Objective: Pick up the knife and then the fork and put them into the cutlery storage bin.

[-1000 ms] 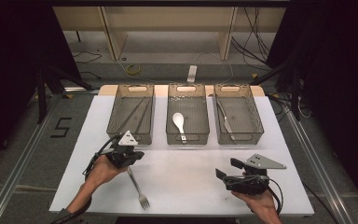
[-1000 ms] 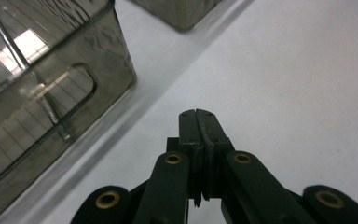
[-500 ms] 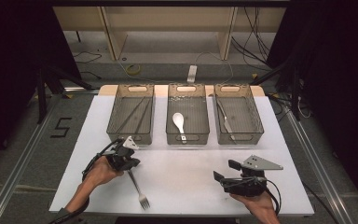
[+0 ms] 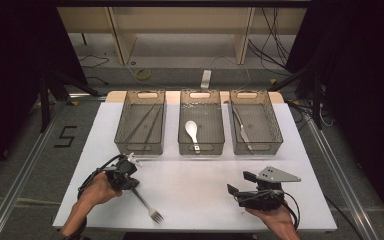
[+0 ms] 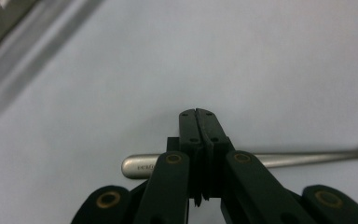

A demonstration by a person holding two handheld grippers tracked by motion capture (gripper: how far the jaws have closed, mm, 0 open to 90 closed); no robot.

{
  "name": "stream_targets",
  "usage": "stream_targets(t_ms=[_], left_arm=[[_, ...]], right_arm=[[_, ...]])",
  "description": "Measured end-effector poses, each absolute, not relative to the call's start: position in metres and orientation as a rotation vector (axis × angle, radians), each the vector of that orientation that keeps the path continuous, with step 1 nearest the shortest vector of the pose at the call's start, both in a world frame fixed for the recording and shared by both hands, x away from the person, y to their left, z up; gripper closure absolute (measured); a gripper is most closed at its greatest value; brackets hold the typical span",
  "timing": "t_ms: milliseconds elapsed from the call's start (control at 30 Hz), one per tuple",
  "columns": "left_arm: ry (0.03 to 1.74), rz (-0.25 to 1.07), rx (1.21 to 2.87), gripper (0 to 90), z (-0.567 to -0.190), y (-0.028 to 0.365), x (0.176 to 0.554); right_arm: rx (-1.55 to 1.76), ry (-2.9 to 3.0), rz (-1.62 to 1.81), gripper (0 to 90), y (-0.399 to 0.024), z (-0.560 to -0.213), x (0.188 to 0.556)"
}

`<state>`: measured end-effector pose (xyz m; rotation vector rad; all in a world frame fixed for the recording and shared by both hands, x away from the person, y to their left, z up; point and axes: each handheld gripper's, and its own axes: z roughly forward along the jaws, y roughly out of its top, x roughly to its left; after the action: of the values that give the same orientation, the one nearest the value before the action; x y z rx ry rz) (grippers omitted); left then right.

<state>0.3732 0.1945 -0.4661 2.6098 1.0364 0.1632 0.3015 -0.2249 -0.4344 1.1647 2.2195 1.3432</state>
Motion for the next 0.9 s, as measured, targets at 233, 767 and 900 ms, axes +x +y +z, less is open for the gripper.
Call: stream_targets(t_ms=[233, 767, 900], left_arm=[[1.102, 0.13, 2.693, 88.6, -0.463, 0.2, 0.35], [1.051, 0.066, 2.792, 80.8, -0.46, 0.194, 0.326], [1.008, 0.06, 2.779, 66.8, -0.454, 0.196, 0.323]], right_arm=[[1.151, 2.236, 1.333, 26.6, -0.223, -0.435, 0.301], [1.14, 2.246, 1.335, 26.6, -0.222, -0.435, 0.301], [1.142, 2.244, 1.335, 26.6, -0.222, -0.435, 0.301]])
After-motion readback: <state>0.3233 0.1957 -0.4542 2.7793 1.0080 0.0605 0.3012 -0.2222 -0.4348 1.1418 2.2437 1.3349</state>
